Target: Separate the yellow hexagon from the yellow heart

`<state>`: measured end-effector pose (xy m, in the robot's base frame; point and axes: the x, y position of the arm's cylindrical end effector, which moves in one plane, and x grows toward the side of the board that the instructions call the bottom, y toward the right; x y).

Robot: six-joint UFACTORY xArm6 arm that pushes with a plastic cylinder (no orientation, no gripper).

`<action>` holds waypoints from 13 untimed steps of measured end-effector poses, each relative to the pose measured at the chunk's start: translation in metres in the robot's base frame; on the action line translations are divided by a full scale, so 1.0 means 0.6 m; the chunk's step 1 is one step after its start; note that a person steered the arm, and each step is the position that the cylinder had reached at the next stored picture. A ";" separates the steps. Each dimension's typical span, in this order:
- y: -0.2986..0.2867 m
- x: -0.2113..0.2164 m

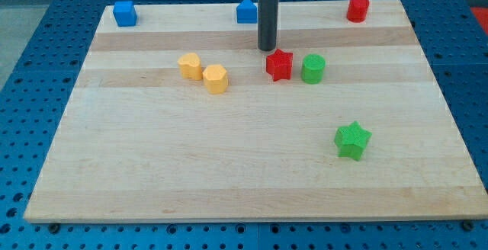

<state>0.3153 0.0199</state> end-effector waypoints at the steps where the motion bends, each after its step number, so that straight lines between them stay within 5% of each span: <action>1: -0.015 0.000; 7: -0.184 0.021; 13: -0.279 0.138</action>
<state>0.3979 -0.1474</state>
